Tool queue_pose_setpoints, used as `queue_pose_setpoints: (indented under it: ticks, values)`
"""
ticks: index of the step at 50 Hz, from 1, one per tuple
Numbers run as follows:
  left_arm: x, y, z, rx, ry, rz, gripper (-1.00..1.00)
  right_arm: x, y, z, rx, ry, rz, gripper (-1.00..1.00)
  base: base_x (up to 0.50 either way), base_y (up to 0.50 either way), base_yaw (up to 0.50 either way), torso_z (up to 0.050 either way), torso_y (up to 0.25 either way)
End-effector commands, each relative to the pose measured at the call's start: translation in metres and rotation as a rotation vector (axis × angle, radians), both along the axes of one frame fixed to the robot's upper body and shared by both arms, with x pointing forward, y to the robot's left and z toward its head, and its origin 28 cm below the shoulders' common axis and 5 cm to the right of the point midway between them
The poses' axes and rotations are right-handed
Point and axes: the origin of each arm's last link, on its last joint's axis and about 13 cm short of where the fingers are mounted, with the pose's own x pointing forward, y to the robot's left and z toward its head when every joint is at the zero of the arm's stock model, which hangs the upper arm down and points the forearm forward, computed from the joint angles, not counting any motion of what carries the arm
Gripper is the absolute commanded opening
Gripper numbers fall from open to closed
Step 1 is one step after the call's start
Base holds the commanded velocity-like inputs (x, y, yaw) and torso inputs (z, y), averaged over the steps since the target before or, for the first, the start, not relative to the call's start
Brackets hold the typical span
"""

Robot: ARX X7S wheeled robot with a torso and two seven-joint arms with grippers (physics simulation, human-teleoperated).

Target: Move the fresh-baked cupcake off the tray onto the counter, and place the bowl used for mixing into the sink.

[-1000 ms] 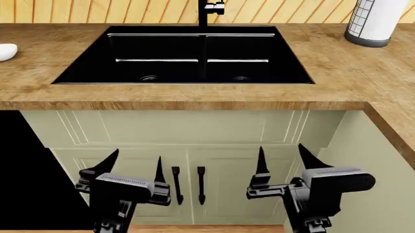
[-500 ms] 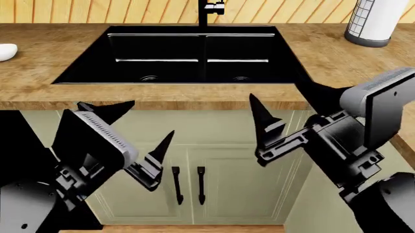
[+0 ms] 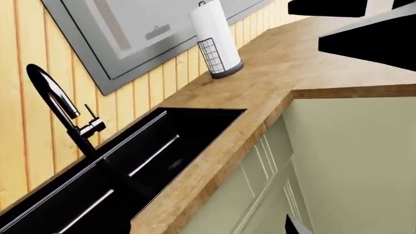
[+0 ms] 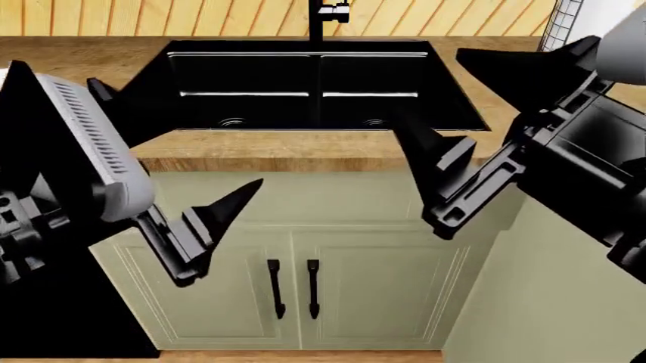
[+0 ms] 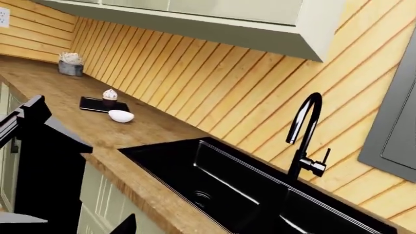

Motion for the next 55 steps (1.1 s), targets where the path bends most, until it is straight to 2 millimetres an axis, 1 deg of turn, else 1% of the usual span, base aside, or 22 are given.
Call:
queue_pose_setpoints:
  ticks: [1, 4, 7, 12, 18, 22, 43, 55]
  values:
    - [-0.005, 0.008, 0.021, -0.001, -0.019, -0.010, 1.00, -0.005, -0.001, 0.018, -0.040, -0.054, 0.009, 1.00, 0.01, 0.02, 0.00, 0.000, 0.000]
    - [-0.006, 0.010, 0.018, -0.005, -0.018, -0.001, 1.00, -0.004, -0.002, 0.018, -0.039, -0.062, -0.007, 1.00, 0.02, 0.13, 0.00, 0.000, 0.000]
    - [-0.004, 0.011, 0.022, -0.055, -0.053, 0.015, 1.00, -0.003, -0.003, 0.016, -0.051, -0.063, -0.028, 1.00, 0.04, 0.37, 0.00, 0.000, 0.000]
    - [-0.005, 0.012, 0.029, -0.049, -0.079, 0.019, 1.00, -0.003, -0.002, 0.020, -0.054, -0.080, -0.026, 1.00, 0.04, 0.50, 0.00, 0.000, 0.000]
    - [-0.006, 0.012, 0.030, -0.025, -0.080, 0.012, 1.00, 0.000, -0.001, 0.023, -0.064, -0.085, -0.037, 1.00, 0.02, 0.50, 0.00, 0.000, 0.000]
    - [-0.006, 0.010, 0.027, -0.001, -0.078, 0.006, 1.00, 0.000, 0.000, 0.024, -0.074, -0.091, -0.035, 1.00, 0.00, 0.50, 0.00, 0.000, 0.000]
    - [0.000, 0.009, 0.021, 0.010, -0.063, 0.001, 1.00, 0.010, 0.002, 0.017, -0.075, -0.089, -0.045, 1.00, 0.00, 0.50, 0.00, 0.000, 0.000]
    - [0.001, 0.008, 0.018, 0.007, -0.067, -0.003, 1.00, 0.009, 0.003, 0.016, -0.071, -0.099, -0.041, 1.00, 0.14, 0.50, 0.00, 0.000, 0.000]
